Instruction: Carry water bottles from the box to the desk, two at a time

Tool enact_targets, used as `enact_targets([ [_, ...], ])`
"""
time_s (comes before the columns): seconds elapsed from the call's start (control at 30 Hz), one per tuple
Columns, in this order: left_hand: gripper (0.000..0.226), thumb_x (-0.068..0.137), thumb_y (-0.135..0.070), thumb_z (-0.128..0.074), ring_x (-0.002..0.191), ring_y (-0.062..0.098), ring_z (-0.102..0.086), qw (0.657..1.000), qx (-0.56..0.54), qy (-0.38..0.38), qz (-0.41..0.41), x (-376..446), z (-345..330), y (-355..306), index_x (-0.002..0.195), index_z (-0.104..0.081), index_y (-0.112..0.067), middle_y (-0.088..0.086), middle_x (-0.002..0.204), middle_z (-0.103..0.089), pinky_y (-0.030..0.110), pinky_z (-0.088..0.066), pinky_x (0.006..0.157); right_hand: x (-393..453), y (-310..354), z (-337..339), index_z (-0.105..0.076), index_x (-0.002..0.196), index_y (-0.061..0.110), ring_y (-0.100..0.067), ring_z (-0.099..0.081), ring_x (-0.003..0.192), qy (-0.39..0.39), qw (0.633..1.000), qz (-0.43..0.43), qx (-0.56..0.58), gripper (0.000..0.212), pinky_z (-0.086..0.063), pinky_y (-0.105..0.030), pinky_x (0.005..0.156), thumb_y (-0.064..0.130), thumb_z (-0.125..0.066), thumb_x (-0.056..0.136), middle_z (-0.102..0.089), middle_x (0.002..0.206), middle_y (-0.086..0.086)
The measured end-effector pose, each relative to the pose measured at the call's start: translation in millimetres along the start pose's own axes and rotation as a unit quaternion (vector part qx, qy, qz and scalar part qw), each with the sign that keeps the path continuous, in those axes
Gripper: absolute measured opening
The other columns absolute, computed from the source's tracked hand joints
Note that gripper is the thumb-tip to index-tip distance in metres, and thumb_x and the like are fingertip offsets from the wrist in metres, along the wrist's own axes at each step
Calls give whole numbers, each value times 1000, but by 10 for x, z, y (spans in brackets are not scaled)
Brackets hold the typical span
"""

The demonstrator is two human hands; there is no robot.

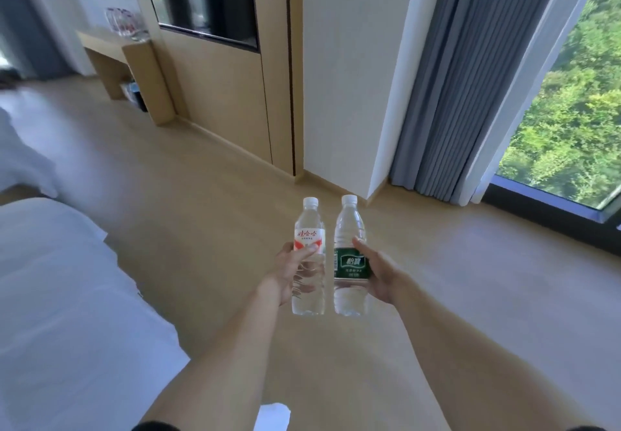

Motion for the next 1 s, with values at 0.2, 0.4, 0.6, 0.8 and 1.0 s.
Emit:
enact_targets([
  [0.2,59,75,-35,-83,86,33,-64,998,-29,-50,-11,565,54,-362,122,-52,-19,17,105,-66,50,-56,76,731,555,-84,-56,132,2,-36,-68,97,45,997,-42,-43,62,-58,-48,83,47,-64,90,-67,122,-26],
  [0.4,46,84,-32,-79,83,33,-66,992,-45,-115,1,1157,440,-646,120,-55,-19,15,99,-68,54,-56,81,1514,867,-434,-55,134,-1,-36,-68,98,76,991,-54,-92,60,-58,-46,79,44,-62,95,-65,125,-27],
  [0.6,48,78,-36,-84,82,29,-66,987,-69,-145,-11,1921,967,-1114,117,-60,-22,13,98,-68,51,-59,76,2477,1340,-891,-55,133,1,-36,-70,93,82,988,-49,-119,58,-59,-46,74,41,-66,93,-69,118,-25],
  [0.8,46,76,-36,-85,87,34,-65,984,-79,-159,-15,2748,1657,-1849,113,-61,-22,21,111,-67,65,-53,87,3533,1867,-1642,-47,138,2,-38,-67,99,96,983,-46,-151,62,-57,-51,81,40,-66,92,-62,129,-29],
  [1.0,46,76,-35,-85,88,33,-64,979,-87,-182,-25,3379,2320,-2465,112,-61,-20,22,115,-66,65,-54,86,4403,2239,-2392,-54,133,2,-45,-64,114,117,981,-31,-152,58,-52,-62,95,41,-66,92,-66,124,-27],
])
Point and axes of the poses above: each hand's wrist, its own x-axis towards the middle knuckle, its own z-axis out of the back of the hand, y = z × x, the point moved 2 cm from there along x, towards the middle knuckle
